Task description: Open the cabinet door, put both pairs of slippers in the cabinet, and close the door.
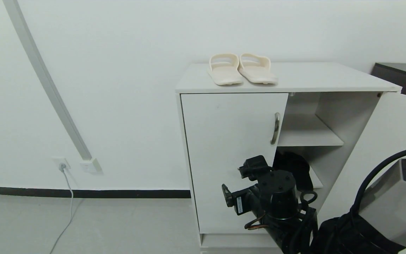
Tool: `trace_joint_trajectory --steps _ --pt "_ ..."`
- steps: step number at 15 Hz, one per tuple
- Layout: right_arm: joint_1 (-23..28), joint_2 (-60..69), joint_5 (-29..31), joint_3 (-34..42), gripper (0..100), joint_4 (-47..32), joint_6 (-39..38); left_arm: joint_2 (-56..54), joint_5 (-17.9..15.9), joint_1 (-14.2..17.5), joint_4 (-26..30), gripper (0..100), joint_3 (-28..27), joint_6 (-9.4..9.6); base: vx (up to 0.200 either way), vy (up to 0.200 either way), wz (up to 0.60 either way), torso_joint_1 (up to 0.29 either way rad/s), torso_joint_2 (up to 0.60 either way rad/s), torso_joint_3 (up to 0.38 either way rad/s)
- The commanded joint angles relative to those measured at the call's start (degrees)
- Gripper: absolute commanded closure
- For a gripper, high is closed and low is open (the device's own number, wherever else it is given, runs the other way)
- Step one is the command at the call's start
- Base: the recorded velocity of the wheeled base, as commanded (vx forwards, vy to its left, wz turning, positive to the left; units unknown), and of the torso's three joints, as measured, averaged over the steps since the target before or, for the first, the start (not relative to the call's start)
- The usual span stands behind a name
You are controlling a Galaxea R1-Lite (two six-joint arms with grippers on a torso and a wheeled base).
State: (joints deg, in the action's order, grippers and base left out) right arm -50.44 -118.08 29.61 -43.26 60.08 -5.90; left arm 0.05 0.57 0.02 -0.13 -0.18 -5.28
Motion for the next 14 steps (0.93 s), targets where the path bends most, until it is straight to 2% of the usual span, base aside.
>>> trace_joint_trajectory --steps 1,14 --pt "0.00 -0.13 0.01 0.11 0 -0.05 0.01 0.04 -0.05 0.06 -0.04 100 0.01 -0.08 0.000 0.000 0.00 0.110 -0.47 -0.339" --pt "0.00 -0.84 0.18 0.11 0 0.04 0.01 0.04 0.04 0.06 -0.04 100 0.01 -0.08 0.000 0.000 0.00 0.176 -0.49 -0.319"
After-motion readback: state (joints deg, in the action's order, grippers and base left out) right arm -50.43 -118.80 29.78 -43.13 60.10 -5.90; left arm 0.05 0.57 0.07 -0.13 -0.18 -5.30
